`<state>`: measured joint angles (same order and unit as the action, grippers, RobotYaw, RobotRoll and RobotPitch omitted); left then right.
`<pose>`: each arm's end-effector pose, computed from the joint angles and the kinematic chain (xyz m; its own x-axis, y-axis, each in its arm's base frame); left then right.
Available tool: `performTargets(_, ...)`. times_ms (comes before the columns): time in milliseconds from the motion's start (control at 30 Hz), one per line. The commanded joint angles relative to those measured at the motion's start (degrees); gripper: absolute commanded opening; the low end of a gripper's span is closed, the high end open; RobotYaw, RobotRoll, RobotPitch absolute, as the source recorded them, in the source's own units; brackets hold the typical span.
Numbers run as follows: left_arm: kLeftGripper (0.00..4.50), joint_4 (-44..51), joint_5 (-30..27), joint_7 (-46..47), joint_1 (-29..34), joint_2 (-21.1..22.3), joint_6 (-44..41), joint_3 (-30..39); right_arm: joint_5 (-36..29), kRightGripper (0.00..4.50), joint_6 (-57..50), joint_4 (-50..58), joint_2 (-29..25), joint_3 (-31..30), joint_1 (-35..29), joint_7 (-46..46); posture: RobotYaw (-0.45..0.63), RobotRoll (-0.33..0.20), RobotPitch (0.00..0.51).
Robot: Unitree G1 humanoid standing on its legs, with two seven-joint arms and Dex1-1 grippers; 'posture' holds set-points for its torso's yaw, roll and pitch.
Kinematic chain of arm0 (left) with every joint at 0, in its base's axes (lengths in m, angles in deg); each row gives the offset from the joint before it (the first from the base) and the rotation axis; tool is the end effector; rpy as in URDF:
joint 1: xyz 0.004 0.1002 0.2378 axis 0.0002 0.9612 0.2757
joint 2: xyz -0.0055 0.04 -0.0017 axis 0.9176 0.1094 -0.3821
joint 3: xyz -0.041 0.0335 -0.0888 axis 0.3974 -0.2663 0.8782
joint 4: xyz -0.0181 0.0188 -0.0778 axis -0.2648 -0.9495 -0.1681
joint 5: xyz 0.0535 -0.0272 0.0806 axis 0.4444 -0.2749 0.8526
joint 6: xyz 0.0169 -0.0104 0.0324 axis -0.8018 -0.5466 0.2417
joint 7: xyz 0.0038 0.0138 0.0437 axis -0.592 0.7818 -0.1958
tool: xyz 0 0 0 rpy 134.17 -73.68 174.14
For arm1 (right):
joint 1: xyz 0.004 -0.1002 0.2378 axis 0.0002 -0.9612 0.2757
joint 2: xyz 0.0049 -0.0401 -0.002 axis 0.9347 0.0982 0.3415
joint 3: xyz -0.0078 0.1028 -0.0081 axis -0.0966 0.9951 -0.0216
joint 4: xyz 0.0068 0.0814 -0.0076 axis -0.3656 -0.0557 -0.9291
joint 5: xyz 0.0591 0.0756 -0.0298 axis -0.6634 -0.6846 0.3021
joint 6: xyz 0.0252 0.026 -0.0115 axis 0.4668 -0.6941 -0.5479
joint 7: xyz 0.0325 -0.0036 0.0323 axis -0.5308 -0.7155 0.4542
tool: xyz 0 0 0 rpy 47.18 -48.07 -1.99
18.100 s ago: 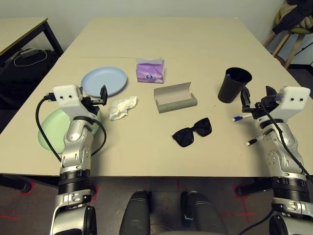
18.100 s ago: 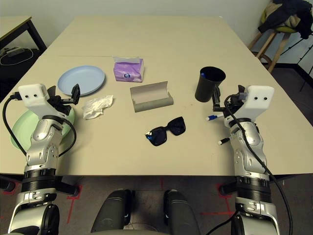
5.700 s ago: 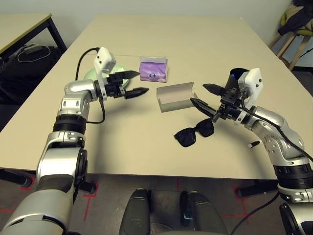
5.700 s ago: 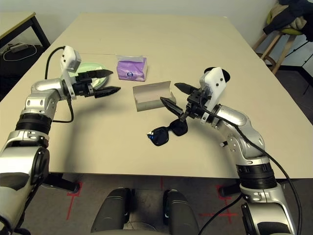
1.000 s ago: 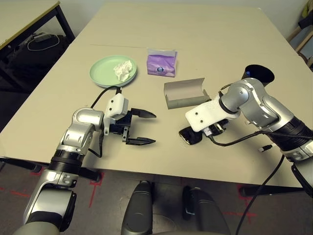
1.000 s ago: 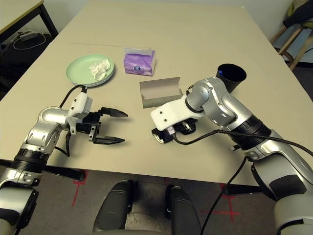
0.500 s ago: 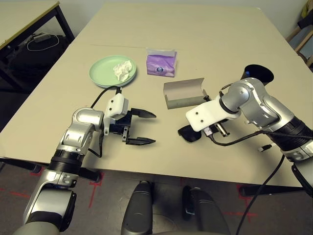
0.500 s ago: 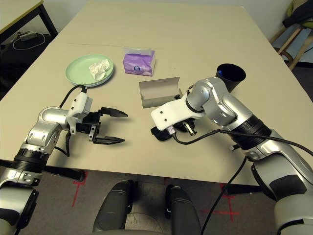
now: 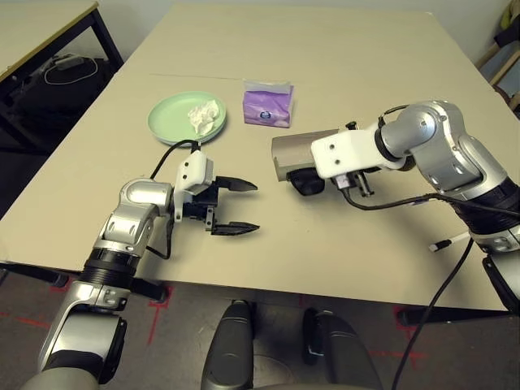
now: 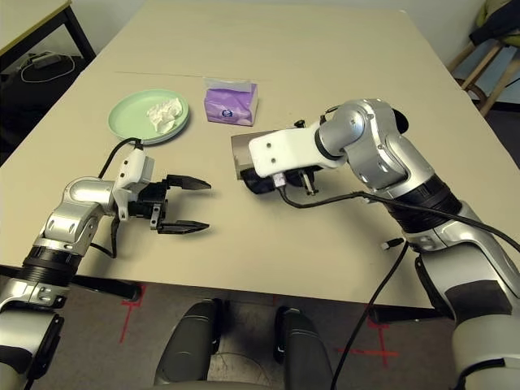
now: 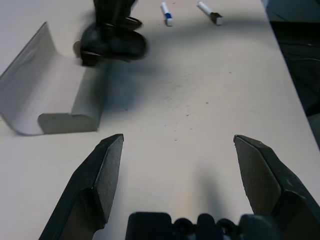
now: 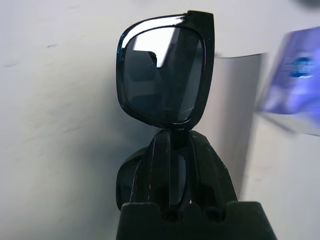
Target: Organize and tidy the items on the table.
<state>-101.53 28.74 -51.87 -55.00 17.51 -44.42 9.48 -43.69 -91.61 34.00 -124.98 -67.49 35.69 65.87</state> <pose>0.2957 0.2269 0.1560 0.1824 -0.9455 -0.2696 0.9635 0.1172 0.2408 0.3064 -0.1347 0.2633 0.5615 0.5023 -0.6576 -0.6635 -0.2016 -0.7205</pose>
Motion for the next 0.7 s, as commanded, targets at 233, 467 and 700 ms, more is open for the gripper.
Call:
performTargets(233, 4.5, 0.0, 0.42, 1.21, -1.28, 0.58, -1.17, 0.19, 6.38, 0.33, 3.76, -9.69, 3.07, -1.35, 1.39, -11.71, 0.23, 0.0, 0.132)
performTargets(467, 4.5, 0.0, 0.24, 1.42, -1.17, 0.84, -1.05, 0.5, 9.61, 0.33, 6.98, -15.36, 5.2, -1.71, 1.69, -17.49, 0.23, 0.0, 0.131)
performTargets(700, 4.5, 0.27, -1.25, 1.21, -0.93, 0.32, -1.98, 0.97, 10.84, 0.33, 9.65, -17.14, 5.26, -1.54, 1.91, -18.87, 0.23, 0.0, 0.132)
